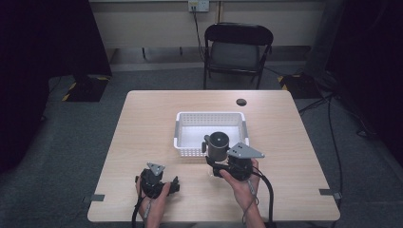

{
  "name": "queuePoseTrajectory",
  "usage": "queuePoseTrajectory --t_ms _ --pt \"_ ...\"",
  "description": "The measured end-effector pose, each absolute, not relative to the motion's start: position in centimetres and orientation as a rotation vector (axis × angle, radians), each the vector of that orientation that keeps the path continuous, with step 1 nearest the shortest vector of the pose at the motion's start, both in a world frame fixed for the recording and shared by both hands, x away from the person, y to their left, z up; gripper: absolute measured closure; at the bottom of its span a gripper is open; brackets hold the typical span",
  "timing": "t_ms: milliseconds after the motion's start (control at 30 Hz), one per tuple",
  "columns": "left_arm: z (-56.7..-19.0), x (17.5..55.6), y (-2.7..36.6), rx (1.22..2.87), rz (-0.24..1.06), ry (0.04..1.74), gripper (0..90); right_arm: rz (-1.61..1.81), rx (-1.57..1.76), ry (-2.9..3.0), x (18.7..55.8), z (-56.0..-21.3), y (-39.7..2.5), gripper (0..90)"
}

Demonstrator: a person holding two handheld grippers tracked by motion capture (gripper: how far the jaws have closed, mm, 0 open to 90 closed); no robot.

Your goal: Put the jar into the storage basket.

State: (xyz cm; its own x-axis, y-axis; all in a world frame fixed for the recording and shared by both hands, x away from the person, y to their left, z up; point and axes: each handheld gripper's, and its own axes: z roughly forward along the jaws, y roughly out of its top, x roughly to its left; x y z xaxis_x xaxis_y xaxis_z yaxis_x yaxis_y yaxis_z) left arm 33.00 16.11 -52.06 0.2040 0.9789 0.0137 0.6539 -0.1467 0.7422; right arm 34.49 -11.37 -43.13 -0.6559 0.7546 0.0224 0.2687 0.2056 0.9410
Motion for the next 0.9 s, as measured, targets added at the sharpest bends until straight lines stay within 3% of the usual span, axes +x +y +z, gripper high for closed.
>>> queuePoseTrajectory --t_ms 900 --pt "-52.1 33.0 16.1 1.876 0.689 1.516 0.2 1.443 0.932 2.035 37.3 -38.9 -10.9 31.1"
